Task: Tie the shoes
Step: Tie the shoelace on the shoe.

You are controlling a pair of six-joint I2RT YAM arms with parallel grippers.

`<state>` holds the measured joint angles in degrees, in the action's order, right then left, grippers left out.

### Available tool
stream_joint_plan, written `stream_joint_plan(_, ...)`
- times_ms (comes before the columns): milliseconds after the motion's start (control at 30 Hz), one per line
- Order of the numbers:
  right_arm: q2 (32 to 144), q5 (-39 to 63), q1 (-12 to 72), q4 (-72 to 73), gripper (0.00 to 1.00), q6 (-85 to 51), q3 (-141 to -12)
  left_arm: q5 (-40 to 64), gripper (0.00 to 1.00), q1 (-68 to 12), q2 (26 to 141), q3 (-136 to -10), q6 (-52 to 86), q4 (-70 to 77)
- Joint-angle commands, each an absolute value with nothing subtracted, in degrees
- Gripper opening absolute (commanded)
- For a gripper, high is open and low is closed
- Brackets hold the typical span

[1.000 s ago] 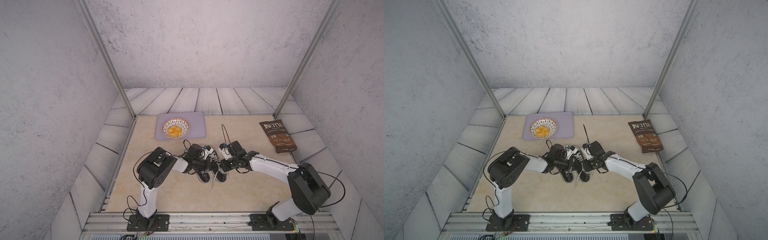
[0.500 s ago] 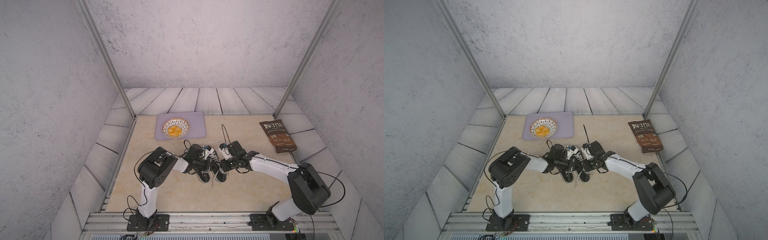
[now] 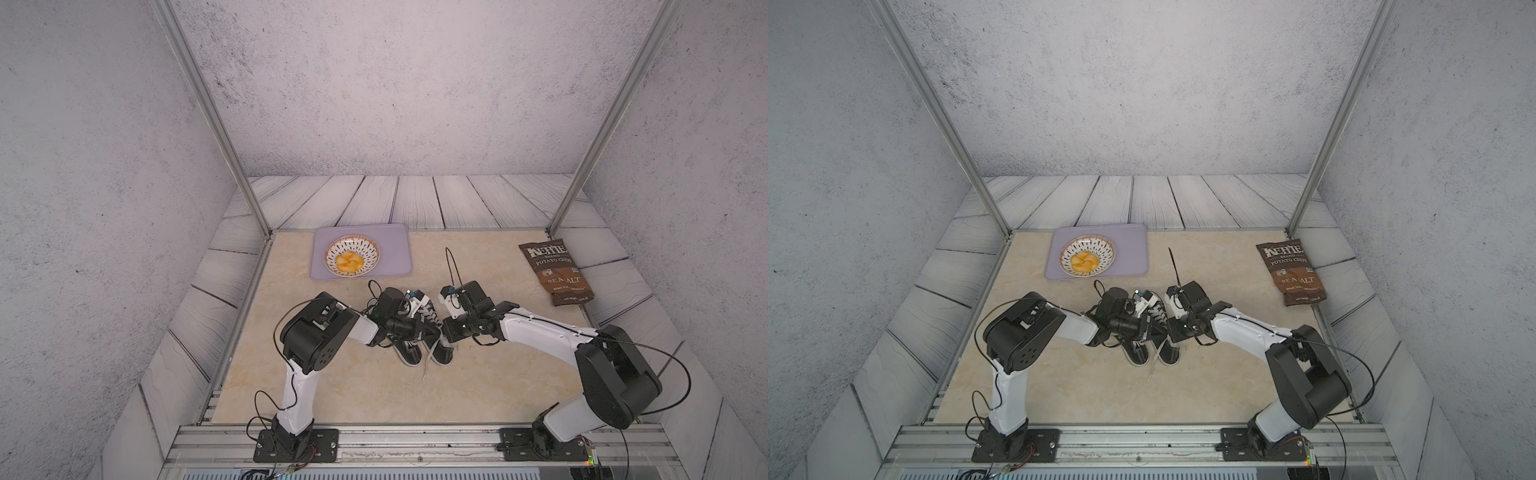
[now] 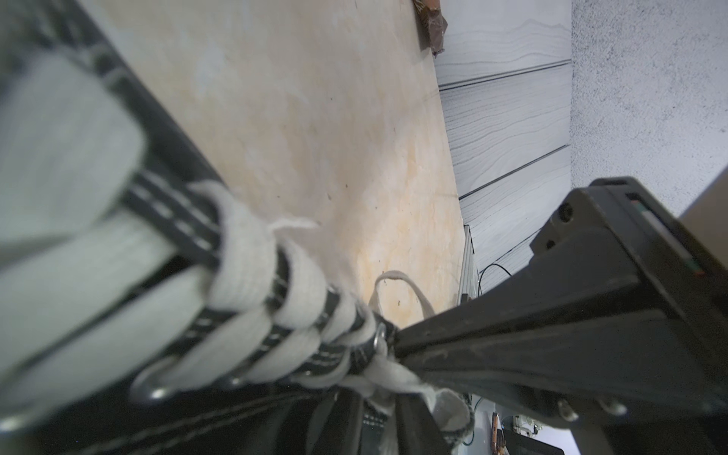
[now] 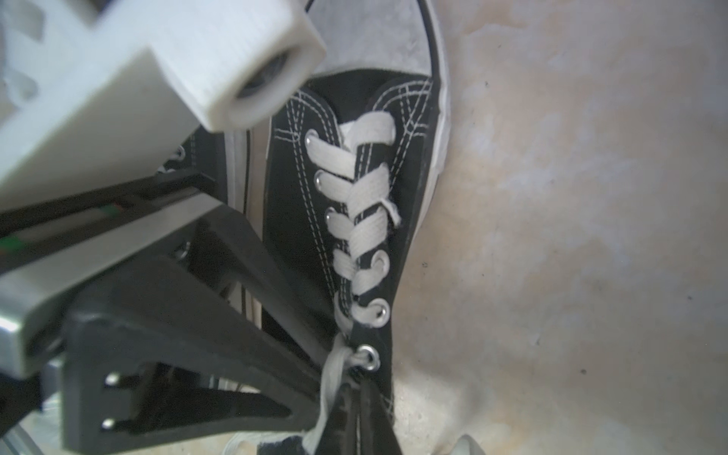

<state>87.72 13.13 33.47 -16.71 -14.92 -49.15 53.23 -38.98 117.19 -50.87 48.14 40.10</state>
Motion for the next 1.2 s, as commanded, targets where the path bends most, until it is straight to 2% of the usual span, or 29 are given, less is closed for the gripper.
stream_joint_plan(0, 87.78, 15.62, 33.84, -15.78, 0.1, -15.62, -48.52, 53.35, 0.17, -39.37, 119.66, -52.11, 50.28, 45.85)
stream_joint_plan(200, 87.49, 15.81, 33.79, -15.46, 0.1, -16.03, -48.43, 51.84, 0.0, -39.29, 119.15, -50.97, 50.47, 46.56)
stream_joint_plan(367, 82.89, 13.1, 33.44, -17.32, 0.11, -16.67, -48.77, 47.19, 0.0, -39.03, 116.75, -48.3, 48.98, 42.56)
stream_joint_plan(567, 76.48, 8.2, 33.05, -21.0, 0.22, -18.0, -48.85, 45.49, 0.0, -38.94, 115.86, -46.19, 50.28, 44.41)
stream_joint_plan(767, 75.67, 8.66, 32.76, -21.55, 0.32, -18.88, -45.97, 45.53, 0.0, -38.94, 116.02, -45.88, 51.5, 46.39)
stream_joint_plan(1167, 79.53, 13.01, 32.78, -19.32, 0.33, -20.24, -44.29, 45.7, 0.0, -38.94, 115.58, -45.53, 51.6, 46.55)
